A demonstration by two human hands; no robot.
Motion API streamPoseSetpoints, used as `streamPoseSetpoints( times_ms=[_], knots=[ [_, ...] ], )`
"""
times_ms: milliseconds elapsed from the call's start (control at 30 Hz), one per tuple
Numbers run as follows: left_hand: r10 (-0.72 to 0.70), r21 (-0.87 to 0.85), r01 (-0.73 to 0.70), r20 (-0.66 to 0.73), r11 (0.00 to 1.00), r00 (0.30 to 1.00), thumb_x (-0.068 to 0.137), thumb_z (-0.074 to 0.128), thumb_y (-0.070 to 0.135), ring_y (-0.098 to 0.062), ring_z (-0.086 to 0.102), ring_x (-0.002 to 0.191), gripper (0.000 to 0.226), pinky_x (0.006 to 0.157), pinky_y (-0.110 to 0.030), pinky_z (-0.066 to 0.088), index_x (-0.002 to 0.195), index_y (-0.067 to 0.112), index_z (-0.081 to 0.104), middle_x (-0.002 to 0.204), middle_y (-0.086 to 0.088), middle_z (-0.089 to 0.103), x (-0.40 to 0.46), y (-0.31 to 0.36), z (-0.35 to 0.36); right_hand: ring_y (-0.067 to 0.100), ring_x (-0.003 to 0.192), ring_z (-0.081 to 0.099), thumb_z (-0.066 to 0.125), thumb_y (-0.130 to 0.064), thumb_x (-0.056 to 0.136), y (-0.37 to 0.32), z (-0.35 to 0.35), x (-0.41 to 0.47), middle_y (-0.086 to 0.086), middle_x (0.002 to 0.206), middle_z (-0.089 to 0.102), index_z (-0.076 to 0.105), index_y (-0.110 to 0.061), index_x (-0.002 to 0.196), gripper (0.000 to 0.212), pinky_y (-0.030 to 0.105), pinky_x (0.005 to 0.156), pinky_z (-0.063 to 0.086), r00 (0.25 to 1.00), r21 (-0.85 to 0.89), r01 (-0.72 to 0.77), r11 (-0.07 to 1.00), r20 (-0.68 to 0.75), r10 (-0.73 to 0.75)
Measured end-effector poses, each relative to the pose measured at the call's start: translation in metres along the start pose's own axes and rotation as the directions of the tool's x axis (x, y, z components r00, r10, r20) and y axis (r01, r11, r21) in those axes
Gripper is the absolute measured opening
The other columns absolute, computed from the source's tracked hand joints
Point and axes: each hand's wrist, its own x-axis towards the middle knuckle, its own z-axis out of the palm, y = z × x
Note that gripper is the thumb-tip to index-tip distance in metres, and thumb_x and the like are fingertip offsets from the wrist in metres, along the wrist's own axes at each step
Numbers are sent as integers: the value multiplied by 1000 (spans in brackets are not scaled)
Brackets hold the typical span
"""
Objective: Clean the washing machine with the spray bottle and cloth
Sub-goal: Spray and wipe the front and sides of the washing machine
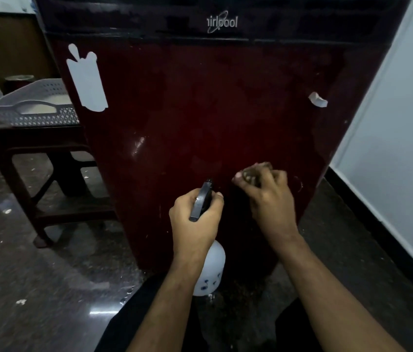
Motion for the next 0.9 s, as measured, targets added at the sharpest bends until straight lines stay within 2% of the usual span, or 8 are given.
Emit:
streamPoseSetpoints(
  times_ms=[133, 267, 433, 500, 600, 667, 767, 900],
  knots=[
    [9, 0, -9, 120, 1000, 993, 98, 70, 22, -36, 51, 54, 34, 48, -38, 44, 78, -4, 63, 75, -28, 64, -6, 5, 24, 17, 105, 36, 53, -34, 104, 10, -13, 18, 1, 130, 60, 70, -27, 129, 31, 22, 75, 37, 978, 56, -169, 984, -115, 174],
    [-10, -35, 17, 208, 999, 978, 98, 71, 21, -22, 53, 58, 32, 53, -31, 45, 78, -3, 63, 71, -25, 61, -8, 8, 41, 30, 98, 43, 81, -23, 85, 26, 4, -18, 5, 133, 58, 70, -30, 127, 44, 33, 62, 50, 999, -21, 11, 1000, 47, -10],
    [-4, 10, 1, 260, 1000, 966, 99, 70, 20, -14, 44, 51, 44, 49, -26, 37, 65, 1, 48, 56, -2, 48, -8, -1, 59, 27, 102, 45, 74, -18, 93, 53, -14, -41, 1, 130, 59, 74, -29, 123, 32, 33, 72, 47, 915, 132, -376, 917, -99, 390],
    [-7, 9, 5, 254, 1000, 967, 99, 70, 17, -10, 39, 47, 47, 47, -23, 33, 59, 11, 45, 52, 4, 44, -6, -5, 65, 28, 104, 45, 71, -17, 95, 48, -9, -30, 3, 130, 59, 73, -25, 127, 33, 31, 79, 45, 921, 176, -342, 923, -132, 366],
    [-19, -6, 21, 242, 1000, 970, 100, 68, 12, -7, 38, 44, 51, 46, -20, 33, 55, 20, 46, 49, 10, 43, -4, -11, 72, 29, 101, 49, 73, -20, 93, 40, 7, -35, 5, 128, 61, 71, -26, 128, 36, 35, 67, 51, 977, 118, -201, 973, -42, 207],
    [-13, -23, 19, 246, 1000, 969, 101, 67, 12, -12, 35, 45, 49, 46, -22, 31, 58, 11, 44, 50, 5, 40, -5, -14, 74, 28, 99, 49, 76, -20, 91, 42, 11, -52, 3, 126, 62, 73, -28, 125, 35, 36, 62, 53, 962, 138, -265, 954, -30, 272],
    [19, -49, -7, 242, 999, 970, 102, 67, 14, -18, 33, 49, 44, 47, -25, 29, 68, -4, 44, 55, -6, 38, -2, -16, 80, 31, 101, 50, 73, -16, 93, 46, 4, -42, 6, 128, 62, 73, -26, 126, 35, 32, 74, 46, 881, 218, -402, 889, -171, 441],
    [70, -126, -38, 260, 991, 963, 102, 67, 13, -42, 49, 57, 34, 52, -42, 41, 73, -1, 58, 64, -23, 54, 7, -24, 85, 30, 107, 50, 67, -22, 98, 28, 4, -12, 8, 129, 62, 71, -22, 130, 33, 28, 79, 41, 927, 238, -276, 931, -190, 323]
  ],
)
